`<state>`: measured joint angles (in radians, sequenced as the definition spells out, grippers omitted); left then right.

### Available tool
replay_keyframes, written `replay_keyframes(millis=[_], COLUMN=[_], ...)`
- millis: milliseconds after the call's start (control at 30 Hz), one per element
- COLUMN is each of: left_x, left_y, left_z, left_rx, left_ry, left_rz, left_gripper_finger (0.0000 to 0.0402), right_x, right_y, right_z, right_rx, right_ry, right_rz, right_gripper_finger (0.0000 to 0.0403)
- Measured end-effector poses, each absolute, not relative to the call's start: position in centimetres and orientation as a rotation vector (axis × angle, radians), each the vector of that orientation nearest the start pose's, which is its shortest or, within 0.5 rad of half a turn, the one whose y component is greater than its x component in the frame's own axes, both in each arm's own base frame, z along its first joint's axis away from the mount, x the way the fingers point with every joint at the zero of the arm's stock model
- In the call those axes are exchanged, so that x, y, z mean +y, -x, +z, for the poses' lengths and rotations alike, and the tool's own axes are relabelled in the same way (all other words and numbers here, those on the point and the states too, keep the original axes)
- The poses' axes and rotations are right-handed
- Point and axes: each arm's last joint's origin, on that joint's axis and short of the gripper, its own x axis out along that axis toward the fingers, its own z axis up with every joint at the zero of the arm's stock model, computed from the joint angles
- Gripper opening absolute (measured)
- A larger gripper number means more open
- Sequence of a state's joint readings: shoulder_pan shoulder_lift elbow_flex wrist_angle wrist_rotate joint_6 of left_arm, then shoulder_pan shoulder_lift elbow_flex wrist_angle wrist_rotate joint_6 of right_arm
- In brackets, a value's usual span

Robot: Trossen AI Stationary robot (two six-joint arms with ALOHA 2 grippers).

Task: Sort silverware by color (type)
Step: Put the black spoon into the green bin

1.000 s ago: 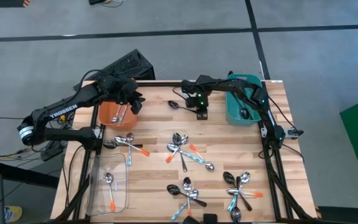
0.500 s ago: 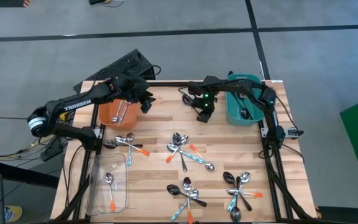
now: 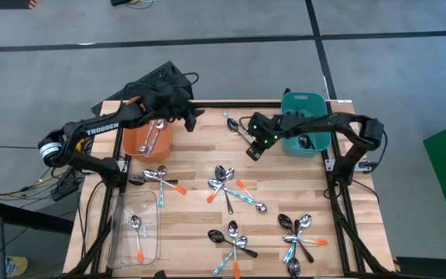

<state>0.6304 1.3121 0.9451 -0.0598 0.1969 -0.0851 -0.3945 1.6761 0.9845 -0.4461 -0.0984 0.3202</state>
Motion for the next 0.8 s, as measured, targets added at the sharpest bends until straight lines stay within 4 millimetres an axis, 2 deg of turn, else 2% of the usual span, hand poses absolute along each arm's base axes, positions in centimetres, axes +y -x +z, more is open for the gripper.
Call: replay_keyframes(millis=[133,300,400,533,800], left_x=[16.8,17.0,16.9,16.8,16.6], left_y=[-24.1,-24.3,-24.3,-24.3,-24.4], left_z=[29.6,31.7,33.2,34.2,33.4], left_rx=[0.285,0.031,-0.115,-0.201,-0.114], left_ry=[0.204,0.393,0.399,0.348,0.378], left_rz=[0.44,0.442,0.391,0.338,0.292], left_gripper_finger=[0.013,0.013,0.013,0.013,0.013], right_x=[-11.3,-11.5,-11.4,-10.4,-5.4], right_y=[-29.7,-30.7,-30.6,-30.4,-27.7], right_z=[14.6,12.5,12.0,12.4,15.9], right_rx=[1.139,1.153,1.18,1.215,1.403], right_ry=[-0.523,-0.498,-0.529,-0.544,-0.512], right_rz=[-0.518,-0.555,-0.579,-0.597,-0.498], right_gripper_finger=[0.0091,0.0091,0.0091,0.0091,0.0091])
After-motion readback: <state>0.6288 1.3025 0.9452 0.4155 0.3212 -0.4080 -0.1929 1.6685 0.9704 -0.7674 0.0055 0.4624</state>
